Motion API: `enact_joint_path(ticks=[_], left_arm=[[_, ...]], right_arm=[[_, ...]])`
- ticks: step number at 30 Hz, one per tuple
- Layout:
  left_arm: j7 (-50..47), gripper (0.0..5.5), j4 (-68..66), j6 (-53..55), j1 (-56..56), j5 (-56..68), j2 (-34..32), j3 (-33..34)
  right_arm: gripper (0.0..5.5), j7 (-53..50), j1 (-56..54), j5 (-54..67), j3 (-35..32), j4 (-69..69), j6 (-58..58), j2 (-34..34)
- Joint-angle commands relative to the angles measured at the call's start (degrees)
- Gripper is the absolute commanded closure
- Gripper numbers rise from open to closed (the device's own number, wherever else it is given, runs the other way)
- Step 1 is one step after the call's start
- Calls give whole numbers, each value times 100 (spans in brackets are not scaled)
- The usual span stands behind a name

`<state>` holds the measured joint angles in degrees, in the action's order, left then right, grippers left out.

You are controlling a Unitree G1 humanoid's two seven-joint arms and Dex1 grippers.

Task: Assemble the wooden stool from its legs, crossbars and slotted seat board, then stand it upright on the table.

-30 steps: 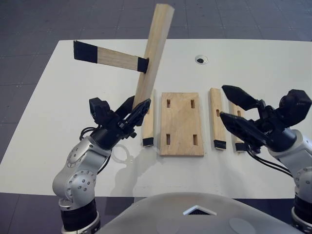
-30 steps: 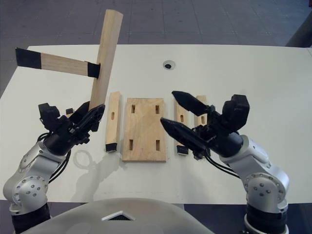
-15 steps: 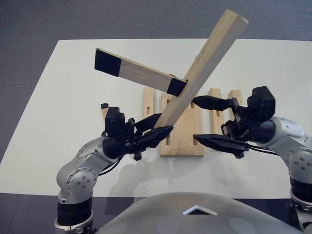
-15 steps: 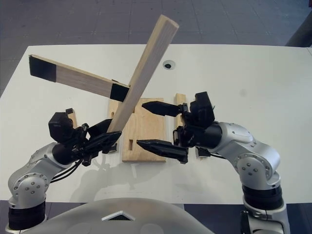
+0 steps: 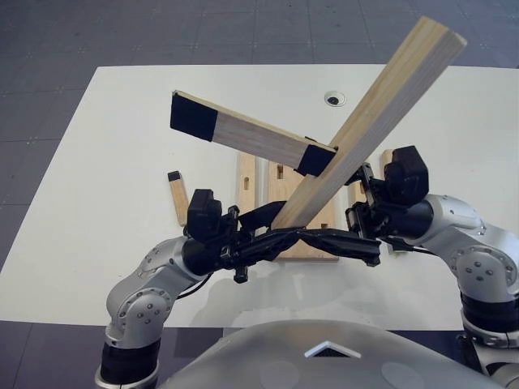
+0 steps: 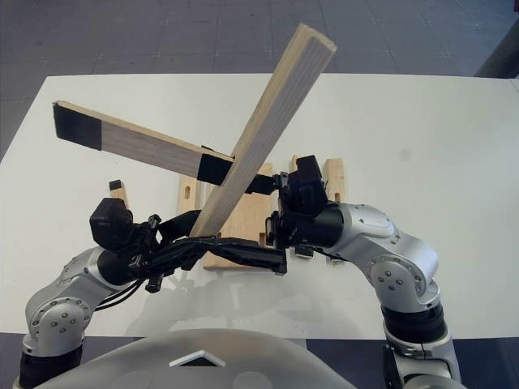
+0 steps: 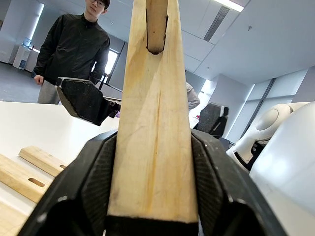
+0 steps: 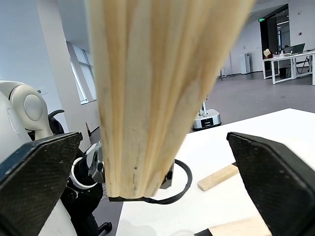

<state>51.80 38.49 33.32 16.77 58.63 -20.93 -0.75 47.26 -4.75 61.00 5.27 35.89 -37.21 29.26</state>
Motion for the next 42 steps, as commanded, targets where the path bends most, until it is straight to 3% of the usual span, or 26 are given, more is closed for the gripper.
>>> enact_joint_path(ticks=[1,18,25,39,42], left_arm=[[-95,345,78,-123,40,-115,-60,-116],[-249,345,14,-360,122,-317,-52,-358],[-242,345,-97,-438,92,-294,-41,-435],[-368,345,-242,-474,-6,-446,-69,-660],[-308,281,-148,-482,12,-296,-85,-638]], right_arm=[[26,-102,-166,105,50,116,-103,-53],[322,-458,-205,464,158,-9,-384,-351],[346,-432,-126,1525,55,214,-582,-370],[347,-682,-87,1933,-54,64,-562,-488],[347,-661,-41,1849,-32,57,-560,-487]])
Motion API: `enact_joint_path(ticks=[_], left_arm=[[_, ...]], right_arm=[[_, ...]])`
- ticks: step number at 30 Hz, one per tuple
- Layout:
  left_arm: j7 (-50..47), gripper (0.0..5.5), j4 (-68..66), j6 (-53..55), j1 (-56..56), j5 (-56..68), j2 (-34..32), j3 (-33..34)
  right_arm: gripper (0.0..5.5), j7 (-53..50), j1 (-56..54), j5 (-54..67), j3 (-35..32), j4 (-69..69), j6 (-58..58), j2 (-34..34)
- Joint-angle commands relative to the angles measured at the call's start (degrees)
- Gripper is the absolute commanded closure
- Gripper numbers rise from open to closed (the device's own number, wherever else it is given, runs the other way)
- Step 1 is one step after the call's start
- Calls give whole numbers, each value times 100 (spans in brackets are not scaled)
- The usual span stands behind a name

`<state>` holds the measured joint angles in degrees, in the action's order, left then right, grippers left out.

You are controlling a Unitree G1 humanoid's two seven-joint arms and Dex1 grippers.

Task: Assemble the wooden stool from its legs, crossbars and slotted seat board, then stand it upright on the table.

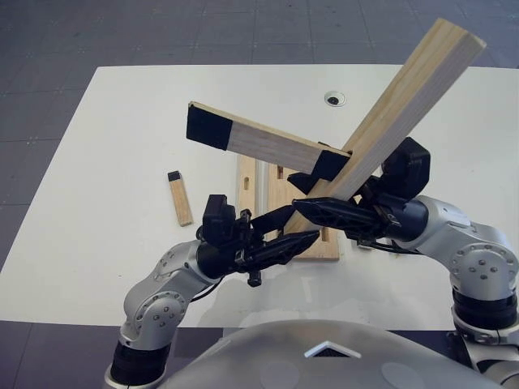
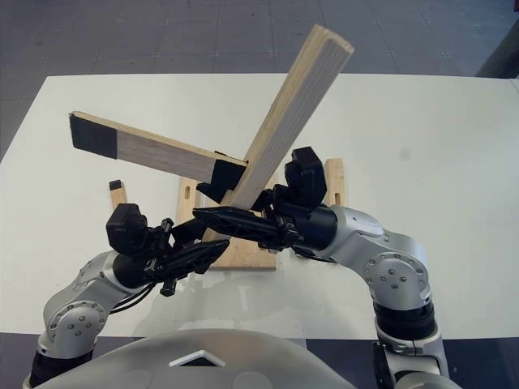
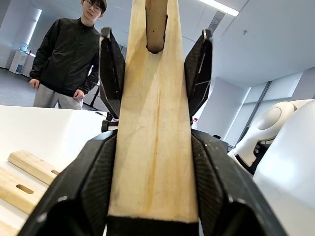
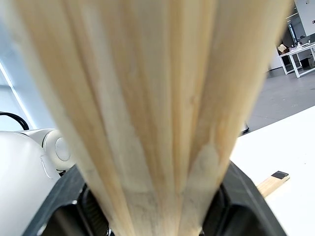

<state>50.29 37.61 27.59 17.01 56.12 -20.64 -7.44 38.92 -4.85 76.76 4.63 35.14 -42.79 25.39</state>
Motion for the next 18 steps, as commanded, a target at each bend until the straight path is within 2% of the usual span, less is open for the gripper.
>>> enact_joint_path(ticks=[1,8,13,18], left_arm=[[-191,265,-46,73,-13,-29,-98,49],[-168,147,8,61,47,190,-243,266],[-113,59,-14,-44,-26,225,-444,685],[-305,0,-241,-372,-183,-330,-518,1046]], right_arm=[[347,170,-21,245,34,128,0,-99],[347,296,-32,-160,-8,13,62,14],[347,571,-101,-403,-453,-342,144,307],[347,947,-100,-701,-950,-748,261,668]])
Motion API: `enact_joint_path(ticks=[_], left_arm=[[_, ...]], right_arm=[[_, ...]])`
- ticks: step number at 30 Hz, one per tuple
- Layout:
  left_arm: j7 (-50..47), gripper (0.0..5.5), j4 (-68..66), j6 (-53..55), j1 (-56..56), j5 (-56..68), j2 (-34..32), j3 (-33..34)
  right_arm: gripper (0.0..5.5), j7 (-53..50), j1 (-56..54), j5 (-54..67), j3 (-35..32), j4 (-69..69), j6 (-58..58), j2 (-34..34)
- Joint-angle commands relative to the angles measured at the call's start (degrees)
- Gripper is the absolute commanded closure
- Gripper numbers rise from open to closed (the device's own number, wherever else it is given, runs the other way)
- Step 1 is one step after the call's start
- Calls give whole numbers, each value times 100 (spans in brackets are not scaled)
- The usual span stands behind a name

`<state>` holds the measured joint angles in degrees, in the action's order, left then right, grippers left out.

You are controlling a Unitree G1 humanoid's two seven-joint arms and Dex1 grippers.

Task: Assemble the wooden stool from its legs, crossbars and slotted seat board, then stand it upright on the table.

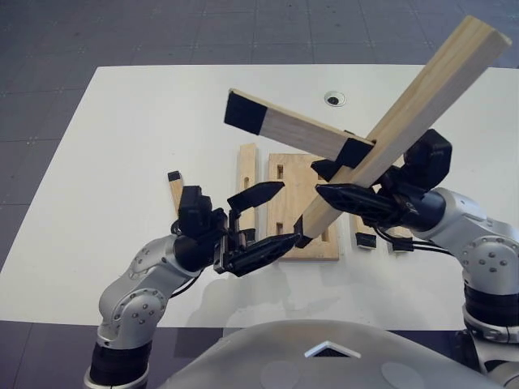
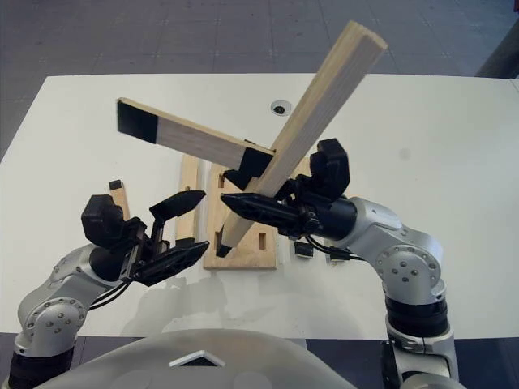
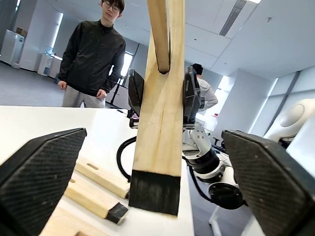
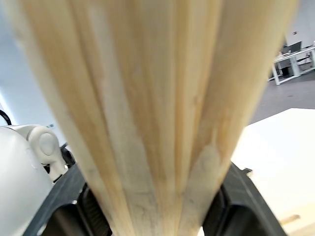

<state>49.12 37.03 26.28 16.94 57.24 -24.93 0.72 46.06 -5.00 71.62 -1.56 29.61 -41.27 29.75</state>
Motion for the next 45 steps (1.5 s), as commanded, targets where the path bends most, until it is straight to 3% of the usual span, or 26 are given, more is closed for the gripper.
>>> enact_joint_path(ticks=[1,4,12,16,20,27,35,45], left_arm=[[-186,0,-217,-322,-185,-589,-114,266],[-359,0,-304,-1112,-223,-2176,-246,-29],[-1968,0,-1331,-2924,-1114,-7870,-785,-1992],[-1726,0,-1290,-3346,-1343,-9327,-1127,-2627],[-1186,0,-969,-3510,-1702,-9997,-1380,-2754],[150,0,-217,-3522,-1945,-10129,-1783,-2701],[502,0,178,-3591,-1468,-9842,-1816,-2756],[88,0,121,-3564,-1594,-9884,-1293,-2659]], right_arm=[[347,285,-90,-226,-395,-242,118,271],[347,406,-177,-365,-533,-483,148,321],[347,302,-771,-1178,-346,-1414,499,-13],[347,101,-1145,-1423,-396,-1912,597,-250],[347,-99,-1289,-1555,-608,-2248,662,-427],[347,-227,-1425,-1706,-784,-2466,652,-581],[347,-329,-1383,-1822,-842,-2428,633,-726],[347,-291,-1286,-1919,-832,-2370,631,-793]])
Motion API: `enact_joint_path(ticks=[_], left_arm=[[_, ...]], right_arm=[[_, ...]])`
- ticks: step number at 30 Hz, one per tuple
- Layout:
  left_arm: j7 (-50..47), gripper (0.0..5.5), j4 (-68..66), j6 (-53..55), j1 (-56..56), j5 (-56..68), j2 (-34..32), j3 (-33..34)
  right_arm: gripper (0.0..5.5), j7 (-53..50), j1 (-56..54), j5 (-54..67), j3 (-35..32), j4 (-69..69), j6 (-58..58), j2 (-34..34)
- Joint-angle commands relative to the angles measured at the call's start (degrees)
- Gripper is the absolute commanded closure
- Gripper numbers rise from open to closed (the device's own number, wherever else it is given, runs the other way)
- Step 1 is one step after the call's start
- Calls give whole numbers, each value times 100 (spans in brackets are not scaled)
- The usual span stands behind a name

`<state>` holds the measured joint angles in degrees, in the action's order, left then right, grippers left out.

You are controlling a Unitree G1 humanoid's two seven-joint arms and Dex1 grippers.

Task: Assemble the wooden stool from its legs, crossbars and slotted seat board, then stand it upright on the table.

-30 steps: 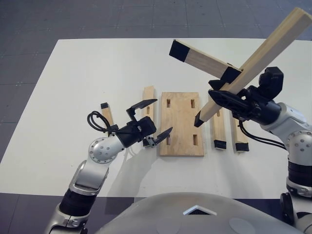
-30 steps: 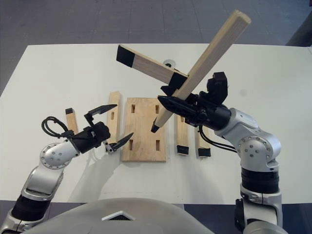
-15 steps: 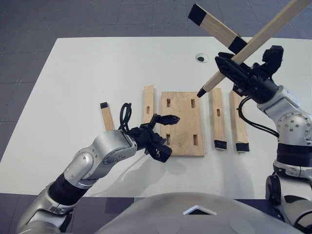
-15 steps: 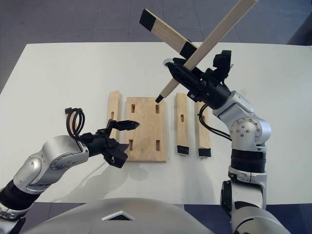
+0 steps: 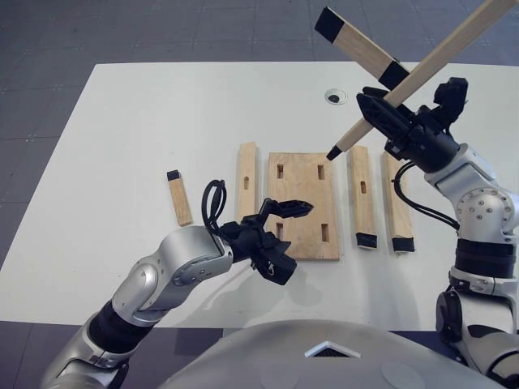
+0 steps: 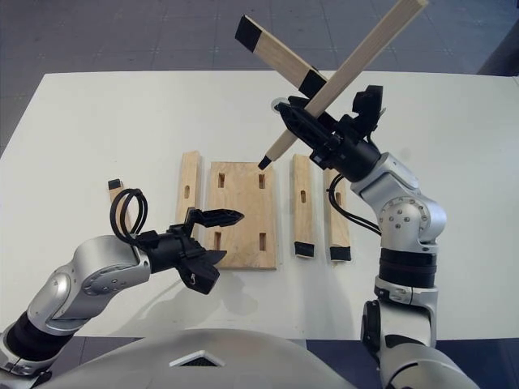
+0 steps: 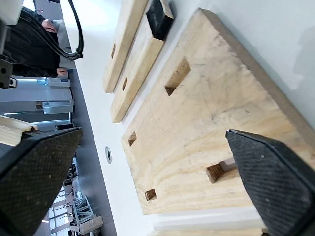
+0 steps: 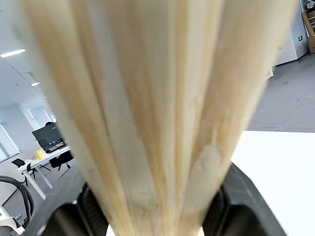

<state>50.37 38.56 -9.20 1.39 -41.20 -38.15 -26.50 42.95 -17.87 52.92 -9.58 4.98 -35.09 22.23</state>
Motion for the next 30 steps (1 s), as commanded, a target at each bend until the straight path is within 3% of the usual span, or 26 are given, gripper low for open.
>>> enact_joint_path(ticks=[1,13,30], left_arm=[[-72,0,-41,-10,-80,-60,59,93],[34,0,-307,-133,-280,-209,-183,288],[249,0,-338,-458,12,-289,-192,-137]], right_arm=[[347,25,11,-51,-31,101,13,-47],[347,19,95,-43,-71,197,-24,-88],[347,-71,88,-58,-93,221,-12,-190]])
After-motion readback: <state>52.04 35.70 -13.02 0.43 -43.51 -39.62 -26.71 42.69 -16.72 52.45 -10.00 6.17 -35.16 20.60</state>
